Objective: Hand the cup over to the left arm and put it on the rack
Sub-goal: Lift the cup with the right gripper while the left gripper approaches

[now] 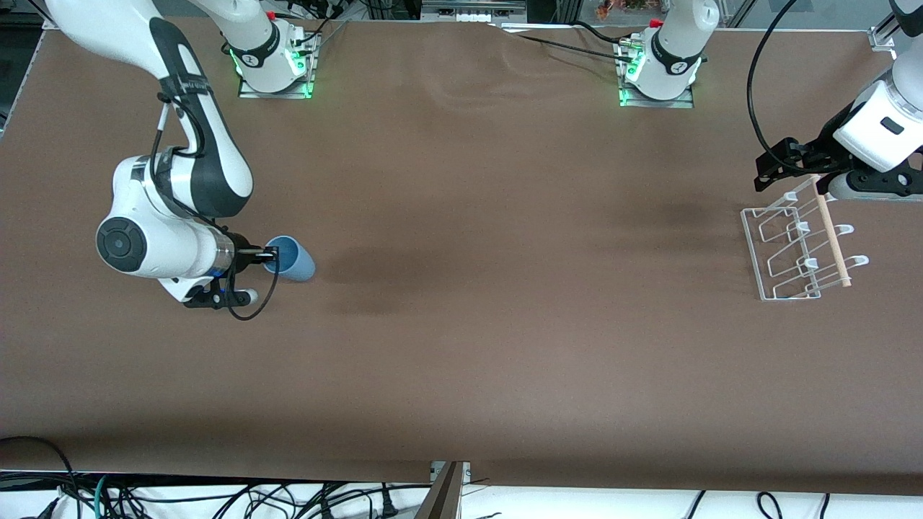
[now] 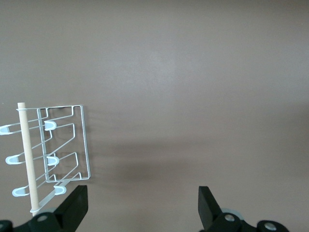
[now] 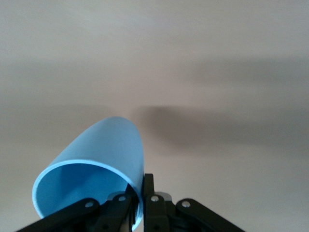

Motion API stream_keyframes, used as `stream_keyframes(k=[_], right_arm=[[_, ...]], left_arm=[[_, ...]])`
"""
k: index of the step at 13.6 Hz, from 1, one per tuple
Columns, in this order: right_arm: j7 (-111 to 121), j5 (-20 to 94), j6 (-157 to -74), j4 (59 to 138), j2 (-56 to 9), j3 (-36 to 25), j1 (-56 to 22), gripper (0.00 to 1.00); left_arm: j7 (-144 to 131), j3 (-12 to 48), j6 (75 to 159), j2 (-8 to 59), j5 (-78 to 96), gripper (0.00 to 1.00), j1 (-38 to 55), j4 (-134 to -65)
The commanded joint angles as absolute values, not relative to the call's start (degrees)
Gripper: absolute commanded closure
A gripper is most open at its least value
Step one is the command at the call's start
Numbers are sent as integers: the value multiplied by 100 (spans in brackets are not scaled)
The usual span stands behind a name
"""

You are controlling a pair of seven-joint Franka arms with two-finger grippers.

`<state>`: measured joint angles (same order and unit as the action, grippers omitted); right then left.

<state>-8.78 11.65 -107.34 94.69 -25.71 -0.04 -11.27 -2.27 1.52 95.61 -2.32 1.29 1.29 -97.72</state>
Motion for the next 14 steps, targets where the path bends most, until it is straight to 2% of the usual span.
stream_keyframes(k=[1,4,7,9,14], right_arm=[[-1746,1677,-10529,8975,-2602,271,-1160,100],[-2398,2826,-10643,8614,-2672,343,-1379,100],[-2574,3943,-10809,8412,-2724,343,-1660,100],[-3039,4244,-11195,8289,-2768,351,-1941,100],[-3875,5492,-12469,7850,-3321,360,-2873,100]], left_arm=[[-264,141,9422,-115,263,0,141,-9598],[-237,184,9027,105,290,0,237,-9589],[-229,508,9026,158,316,0,360,-9580],[-220,729,9079,324,666,0,360,-9493],[858,765,9088,1281,2114,0,562,-8501]])
